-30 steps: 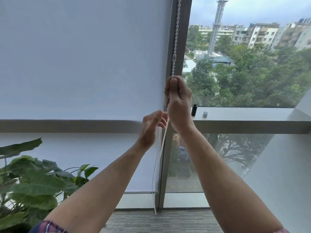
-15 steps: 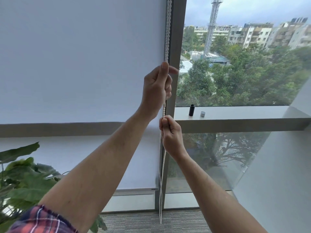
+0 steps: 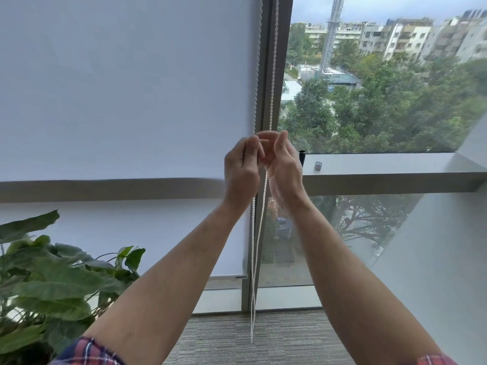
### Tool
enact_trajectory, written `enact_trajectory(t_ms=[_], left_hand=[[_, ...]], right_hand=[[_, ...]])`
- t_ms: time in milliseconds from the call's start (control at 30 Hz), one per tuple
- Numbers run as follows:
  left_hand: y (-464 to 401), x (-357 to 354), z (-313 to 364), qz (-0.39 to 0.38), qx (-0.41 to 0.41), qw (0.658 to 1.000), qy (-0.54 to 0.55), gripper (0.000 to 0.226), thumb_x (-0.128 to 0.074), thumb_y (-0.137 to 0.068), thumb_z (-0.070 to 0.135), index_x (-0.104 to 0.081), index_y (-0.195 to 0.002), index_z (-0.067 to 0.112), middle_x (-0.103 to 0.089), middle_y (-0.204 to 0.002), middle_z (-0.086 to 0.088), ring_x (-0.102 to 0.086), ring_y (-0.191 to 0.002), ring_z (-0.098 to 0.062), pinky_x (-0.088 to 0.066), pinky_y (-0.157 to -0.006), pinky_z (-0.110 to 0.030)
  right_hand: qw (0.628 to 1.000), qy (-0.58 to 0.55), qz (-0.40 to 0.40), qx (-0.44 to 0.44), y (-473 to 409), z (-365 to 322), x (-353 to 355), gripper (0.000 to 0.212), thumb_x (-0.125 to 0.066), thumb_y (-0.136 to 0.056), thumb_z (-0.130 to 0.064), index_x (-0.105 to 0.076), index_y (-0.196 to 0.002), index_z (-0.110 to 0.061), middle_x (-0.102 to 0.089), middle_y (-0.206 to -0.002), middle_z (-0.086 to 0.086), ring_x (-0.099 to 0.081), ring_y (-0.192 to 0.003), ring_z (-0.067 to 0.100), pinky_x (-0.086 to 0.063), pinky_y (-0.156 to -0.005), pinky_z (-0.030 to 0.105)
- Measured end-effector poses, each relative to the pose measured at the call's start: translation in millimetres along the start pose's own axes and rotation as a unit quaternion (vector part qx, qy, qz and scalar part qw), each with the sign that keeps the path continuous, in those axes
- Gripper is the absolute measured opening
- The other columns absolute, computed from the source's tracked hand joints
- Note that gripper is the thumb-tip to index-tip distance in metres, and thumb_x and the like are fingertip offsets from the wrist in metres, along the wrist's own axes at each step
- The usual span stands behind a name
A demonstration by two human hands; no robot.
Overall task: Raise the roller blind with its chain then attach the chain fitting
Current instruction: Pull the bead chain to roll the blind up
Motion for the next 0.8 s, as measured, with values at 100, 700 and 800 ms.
enact_trajectory(t_ms=[100, 700, 800], left_hand=[[11, 7, -15, 0.001, 0.023, 1.0, -0.004, 0.038, -0.043, -0.099, 0.02, -0.05, -0.063, 0.029, -0.041, -0.052, 0.013, -0.032, -0.05, -0.011, -0.027, -0.048, -0.029], [61, 14, -60, -0.059, 0.102, 0.993, -0.023, 0.036, -0.04, -0.098, 0.013, -0.046, -0.064, 0.022, -0.039, -0.045, 0.012, -0.03, -0.042, -0.003, -0.026, -0.042, -0.019], [68, 17, -70, -0.105, 0.121, 0.987, 0.009, 0.038, -0.037, -0.101, 0.016, -0.045, -0.065, 0.008, -0.039, -0.048, 0.012, -0.034, -0.04, -0.005, -0.027, -0.041, -0.021]], right_hand=[[0.999, 0.013, -0.027, 0.031, -16, -31, -15, 0.037, -0.032, -0.107, -0.029, -0.063, -0.104, -0.008, -0.066, -0.085, 0.01, -0.064, -0.076, 0.023, -0.052, -0.071, 0.032], [0.983, 0.118, 0.011, 0.138, -5, -30, -50, 0.036, -0.038, -0.106, -0.025, -0.047, -0.073, -0.034, -0.033, -0.054, -0.017, -0.026, -0.045, 0.008, -0.023, -0.041, 0.022], [0.98, 0.15, 0.024, 0.127, 5, -14, -36, 0.034, -0.04, -0.106, -0.029, -0.047, -0.074, -0.036, -0.034, -0.056, -0.015, -0.027, -0.048, 0.011, -0.024, -0.044, 0.027]])
Point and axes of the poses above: each hand's wrist, its own y-axis away from the middle knuckle, its own x-axis out of the back of the hand, z = x × y, the point moved 5 cm from there along -y, towards the middle knuckle
